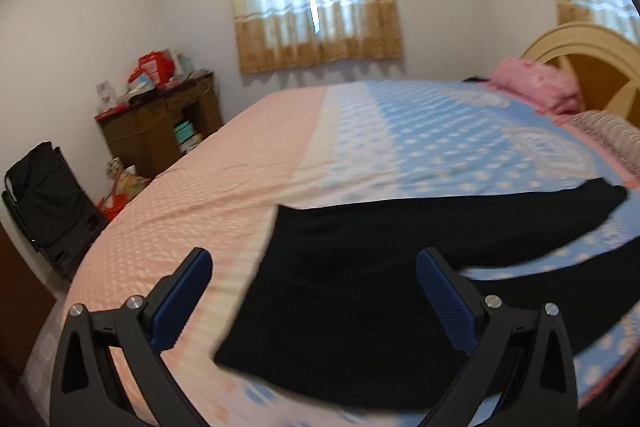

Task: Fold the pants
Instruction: 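Lower both tools onto the pants legs' hems and close both grippers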

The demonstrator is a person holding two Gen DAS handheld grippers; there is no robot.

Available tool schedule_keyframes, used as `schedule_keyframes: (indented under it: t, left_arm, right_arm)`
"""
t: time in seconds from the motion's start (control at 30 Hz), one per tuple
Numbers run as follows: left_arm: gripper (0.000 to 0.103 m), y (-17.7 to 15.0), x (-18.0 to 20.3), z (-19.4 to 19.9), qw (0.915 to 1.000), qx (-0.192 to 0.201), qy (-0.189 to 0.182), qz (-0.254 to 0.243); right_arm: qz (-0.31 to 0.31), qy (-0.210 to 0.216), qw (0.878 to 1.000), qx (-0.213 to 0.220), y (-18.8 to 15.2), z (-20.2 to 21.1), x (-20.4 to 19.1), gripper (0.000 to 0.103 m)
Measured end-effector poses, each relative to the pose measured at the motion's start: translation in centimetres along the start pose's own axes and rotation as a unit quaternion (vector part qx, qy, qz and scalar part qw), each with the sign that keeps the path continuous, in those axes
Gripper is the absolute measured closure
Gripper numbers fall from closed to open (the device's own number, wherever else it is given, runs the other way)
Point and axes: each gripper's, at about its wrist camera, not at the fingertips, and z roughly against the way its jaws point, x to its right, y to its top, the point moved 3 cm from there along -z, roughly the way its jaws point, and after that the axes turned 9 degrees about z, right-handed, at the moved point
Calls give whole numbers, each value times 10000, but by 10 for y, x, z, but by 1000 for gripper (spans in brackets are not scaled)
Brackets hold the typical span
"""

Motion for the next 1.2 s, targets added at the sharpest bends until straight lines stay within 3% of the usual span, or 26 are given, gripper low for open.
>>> schedule_keyframes:
  t: [0.2, 0.43, 0.6, 0.83, 0.97, 1.2]
  left_arm:
    - [0, 13, -24, -81, 9981, -599, 42, -146]
    - [30, 20, -30, -158, 9918, -1240, -207, -237]
    - [32, 23, -32, -197, 9866, -1546, -378, -360]
    - [47, 23, -38, -223, 9800, -1878, -576, -309]
    - [67, 22, -37, -236, 9747, -2087, -774, -205]
    - [67, 25, -35, -239, 9736, -2115, -832, -211]
  right_arm:
    - [-181, -100, 9985, -510, -2, -53, 33, 1]
    - [65, -339, 9972, -659, 28, -98, 57, 2]
    - [-168, -348, 9958, -825, 47, -135, 80, 2]
    - [-392, -499, 9916, -1123, 64, -179, 116, 2]
    - [-485, -604, 9891, -1250, 68, -198, 134, 2]
    - [-769, -705, 9819, -1580, 68, -231, 173, 2]
